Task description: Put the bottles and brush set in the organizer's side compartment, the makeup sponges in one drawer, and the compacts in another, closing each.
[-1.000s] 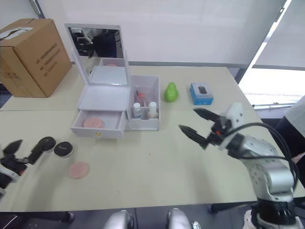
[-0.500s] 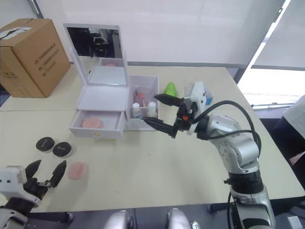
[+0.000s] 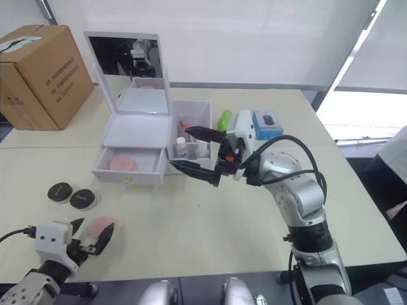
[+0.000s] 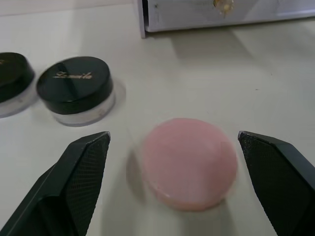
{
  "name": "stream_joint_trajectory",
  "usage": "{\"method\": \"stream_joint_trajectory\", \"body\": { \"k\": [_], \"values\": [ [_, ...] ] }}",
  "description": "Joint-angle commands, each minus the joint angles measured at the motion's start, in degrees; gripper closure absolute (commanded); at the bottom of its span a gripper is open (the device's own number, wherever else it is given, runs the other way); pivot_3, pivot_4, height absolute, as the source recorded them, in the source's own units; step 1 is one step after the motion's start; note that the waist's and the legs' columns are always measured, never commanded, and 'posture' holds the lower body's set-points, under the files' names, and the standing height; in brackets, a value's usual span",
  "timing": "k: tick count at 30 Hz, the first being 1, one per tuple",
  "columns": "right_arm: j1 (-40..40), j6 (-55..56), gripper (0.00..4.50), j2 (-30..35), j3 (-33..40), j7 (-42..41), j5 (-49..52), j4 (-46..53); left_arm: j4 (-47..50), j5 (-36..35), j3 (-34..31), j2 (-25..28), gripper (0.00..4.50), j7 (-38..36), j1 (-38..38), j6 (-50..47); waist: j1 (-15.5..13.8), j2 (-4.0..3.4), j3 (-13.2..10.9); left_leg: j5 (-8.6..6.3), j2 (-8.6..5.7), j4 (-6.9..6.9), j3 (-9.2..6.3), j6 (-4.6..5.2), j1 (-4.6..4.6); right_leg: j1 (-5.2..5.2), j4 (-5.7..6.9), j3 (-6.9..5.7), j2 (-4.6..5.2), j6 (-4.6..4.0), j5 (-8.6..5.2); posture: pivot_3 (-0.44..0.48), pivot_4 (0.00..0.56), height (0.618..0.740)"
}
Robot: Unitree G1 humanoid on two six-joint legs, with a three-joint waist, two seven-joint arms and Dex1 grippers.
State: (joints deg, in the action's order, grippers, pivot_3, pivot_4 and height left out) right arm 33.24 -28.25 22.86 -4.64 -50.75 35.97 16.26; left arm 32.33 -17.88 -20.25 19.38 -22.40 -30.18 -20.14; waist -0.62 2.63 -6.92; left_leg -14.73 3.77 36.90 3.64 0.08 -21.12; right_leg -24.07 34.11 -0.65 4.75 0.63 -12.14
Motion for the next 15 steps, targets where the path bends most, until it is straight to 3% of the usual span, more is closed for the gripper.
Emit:
{"method": "stream_joint_trajectory", "body": {
  "k": [1, 9, 15],
  "values": [
    [1.2, 1.1, 0.00, -0.2, 1.0, 0.5, 0.1, 1.9, -0.6, 1.2, 1.8, 0.4, 0.02, 0.9, 1.0, -1.3, 0.0, -0.03, 0.0, 0.00, 0.00, 0.00, 0.00, 0.00, 0.00, -0.01, 0.00, 0.00, 0.00, -0.03, 0.02, 0.000, 0.150, 0.740],
    [1.0, 0.1, 0.00, 0.5, 1.7, 1.6, 0.8, 3.5, -2.9, 2.7, 3.4, 1.4, 0.02, 1.8, 0.0, -5.5, 0.1, -0.28, 0.1, 0.00, 0.04, 0.00, -0.06, 0.00, 0.04, -0.04, -0.01, 0.07, -0.10, -0.03, -0.02, 0.000, 0.150, 0.740],
    [0.8, -0.1, 0.00, 1.0, 1.7, 1.9, 0.6, 3.6, 0.5, -0.1, 2.6, 0.7, 0.02, 2.8, 0.9, -10.3, 0.1, -0.46, 0.2, -0.01, 0.06, -0.01, -0.10, 0.00, 0.05, -0.05, 0.00, 0.09, -0.17, -0.06, -0.03, 0.000, 0.150, 0.740]
  ]
}}
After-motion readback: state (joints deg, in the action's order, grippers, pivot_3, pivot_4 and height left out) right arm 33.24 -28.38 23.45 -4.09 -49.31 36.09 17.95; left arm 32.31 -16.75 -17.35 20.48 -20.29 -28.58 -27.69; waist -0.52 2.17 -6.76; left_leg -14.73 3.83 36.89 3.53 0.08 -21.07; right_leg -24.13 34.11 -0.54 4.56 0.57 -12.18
